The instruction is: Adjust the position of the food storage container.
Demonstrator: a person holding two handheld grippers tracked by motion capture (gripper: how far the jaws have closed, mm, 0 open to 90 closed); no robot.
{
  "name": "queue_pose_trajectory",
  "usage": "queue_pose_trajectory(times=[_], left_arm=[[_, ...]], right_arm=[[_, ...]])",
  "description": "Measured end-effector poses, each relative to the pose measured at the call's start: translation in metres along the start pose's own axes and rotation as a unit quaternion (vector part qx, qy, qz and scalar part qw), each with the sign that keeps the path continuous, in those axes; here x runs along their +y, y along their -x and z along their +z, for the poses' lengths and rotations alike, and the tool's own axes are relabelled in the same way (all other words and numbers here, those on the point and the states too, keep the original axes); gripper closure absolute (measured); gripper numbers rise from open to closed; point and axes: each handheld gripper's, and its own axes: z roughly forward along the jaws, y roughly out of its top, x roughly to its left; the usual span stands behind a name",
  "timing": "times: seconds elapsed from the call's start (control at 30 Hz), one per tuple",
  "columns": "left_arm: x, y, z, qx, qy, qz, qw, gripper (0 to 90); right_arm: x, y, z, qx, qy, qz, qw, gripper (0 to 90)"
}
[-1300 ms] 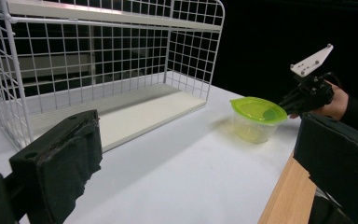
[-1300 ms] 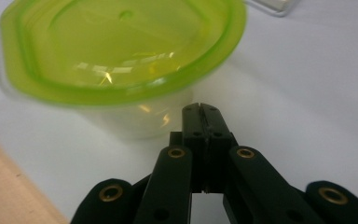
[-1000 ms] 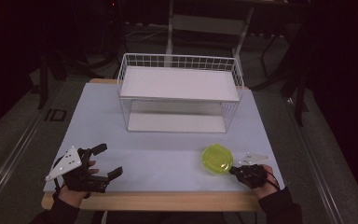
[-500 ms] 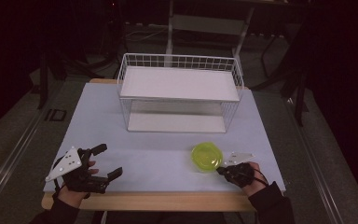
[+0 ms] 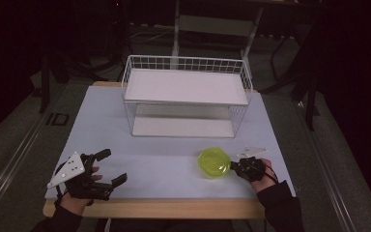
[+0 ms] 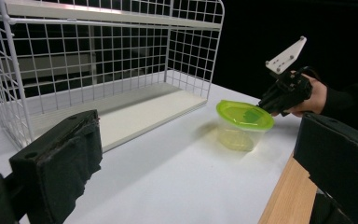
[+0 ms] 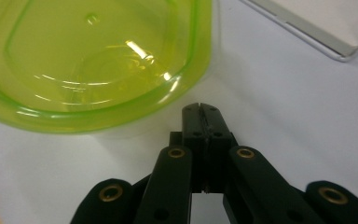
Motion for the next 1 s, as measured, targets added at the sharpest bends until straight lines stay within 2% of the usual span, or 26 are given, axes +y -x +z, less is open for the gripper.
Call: queue_pose_trajectory(times=[0.13, 0.4, 0.53, 0.73, 0.83, 0.9, 1.0], left_arm=[[0.0, 0.0, 0.0, 0.0, 0.002, -0.002, 1.0, 1.6], [0.0, 0.0, 0.0, 0.0, 0.001, -0.001, 1.0, 1.6], [0.0, 0.0, 0.0, 0.0, 0.001, -0.001, 1.0, 1.6], [0.0, 0.0, 0.0, -0.001, 0.0, 0.0, 1.0, 1.6], [0.0, 0.0, 0.0, -0.001, 0.001, -0.001, 1.0, 1.6], [0.0, 0.0, -0.001, -0.001, 0.002, -0.001, 1.0, 1.6], [0.0, 0.0, 0.0, -0.002, 0.001, -0.001, 1.0, 1.6]], right_arm=[[0.001, -0.008, 0.006, 0.013, -0.013, -0.01, 0.9998, 90.0], [0.005, -0.027, 0.01, 0.038, -0.019, -0.032, 0.9986, 90.0], [0.012, -0.04, 0.014, 0.049, -0.017, -0.05, 0.9974, 90.0], [0.025, -0.055, 0.021, 0.069, -0.008, -0.06, 0.9958, 90.0], [0.029, -0.062, 0.024, 0.075, -0.008, -0.073, 0.9945, 90.0], [0.029, -0.063, 0.024, 0.074, -0.01, -0.079, 0.9941, 90.0], [0.027, -0.054, 0.023, 0.062, -0.011, -0.066, 0.9959, 90.0]])
